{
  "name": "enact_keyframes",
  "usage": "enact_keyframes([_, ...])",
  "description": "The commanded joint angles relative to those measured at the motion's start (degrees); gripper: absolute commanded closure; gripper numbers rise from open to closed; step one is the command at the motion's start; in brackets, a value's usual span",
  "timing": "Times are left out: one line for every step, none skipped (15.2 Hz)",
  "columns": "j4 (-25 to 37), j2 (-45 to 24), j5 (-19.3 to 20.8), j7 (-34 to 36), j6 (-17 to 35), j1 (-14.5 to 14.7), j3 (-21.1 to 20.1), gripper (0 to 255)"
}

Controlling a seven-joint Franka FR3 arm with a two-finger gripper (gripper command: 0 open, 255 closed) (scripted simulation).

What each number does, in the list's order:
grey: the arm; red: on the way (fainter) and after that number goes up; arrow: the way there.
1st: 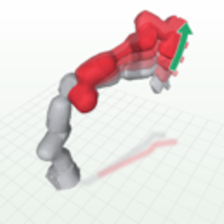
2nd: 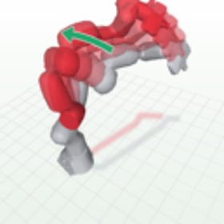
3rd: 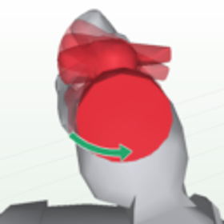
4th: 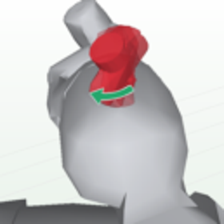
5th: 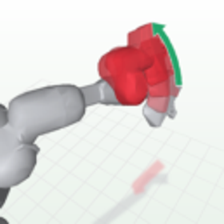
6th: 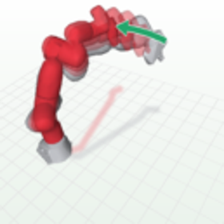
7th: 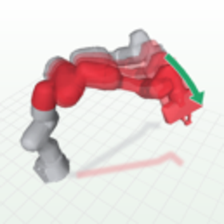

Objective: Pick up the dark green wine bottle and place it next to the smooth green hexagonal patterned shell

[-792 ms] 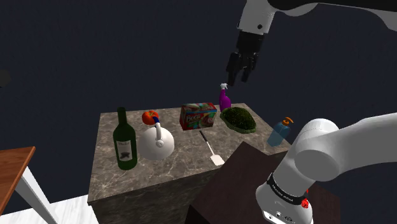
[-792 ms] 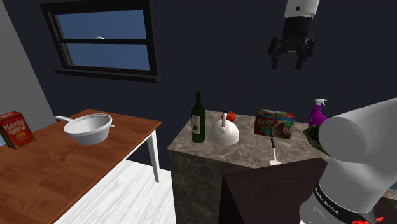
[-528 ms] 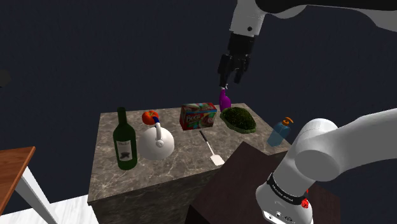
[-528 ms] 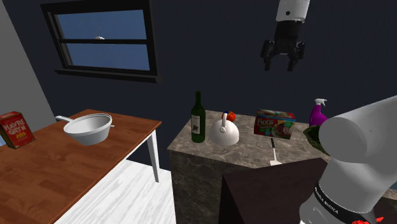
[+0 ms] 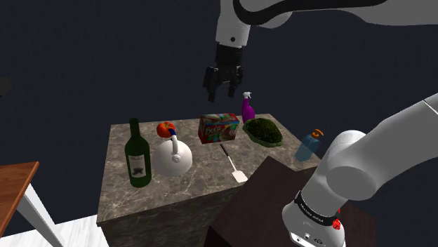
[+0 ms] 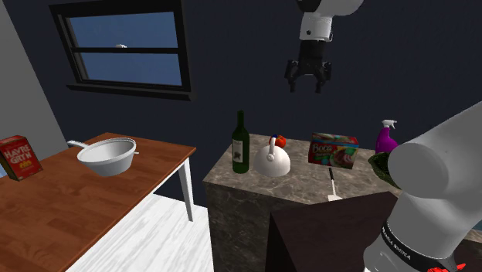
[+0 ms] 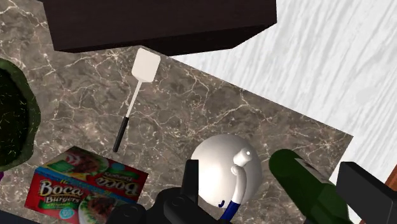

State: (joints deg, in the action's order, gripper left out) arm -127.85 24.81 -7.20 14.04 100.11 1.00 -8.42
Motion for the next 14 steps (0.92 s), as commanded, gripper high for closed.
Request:
enact_keyframes([1.9,-3.8,-0.2,1.6,1.9,0.3,-1.3,0])
enact_keyframes([3.2,-5.9,-0.1,2.5,2.7,0.4,-1.9,0])
enact_keyframes([4.5,-8.0,-0.1,3.4,3.5,0.6,-2.5,0])
enact_keyframes([5.8,-10.1,0.1,4.3,4.2,0.8,-3.1,0])
enact_keyframes([7.3,-12.2,0.3,5.2,4.8,0.9,-3.7,0])
enact_keyframes([8.8,-14.4,0.5,6.1,5.4,1.1,-4.2,0])
enact_keyframes([10.4,-16.5,0.8,7.1,5.9,1.3,-4.8,0])
enact_keyframes([12.1,-18.7,1.2,8.0,6.4,1.5,-5.2,0])
enact_keyframes([13.9,-20.9,1.6,8.9,6.8,1.8,-5.7,0])
enact_keyframes([15.7,-23.2,2.1,9.9,7.1,2.0,-6.1,0])
enact_keyframes([17.6,-25.4,2.6,10.8,7.4,2.3,-6.5,0])
enact_keyframes([19.6,-27.7,3.1,11.8,7.5,2.7,-6.8,0])
enact_keyframes([21.7,-30.0,3.7,12.7,7.7,3.1,-7.1,0])
enact_keyframes([23.9,-32.3,4.3,13.6,7.7,3.5,-7.3,0])
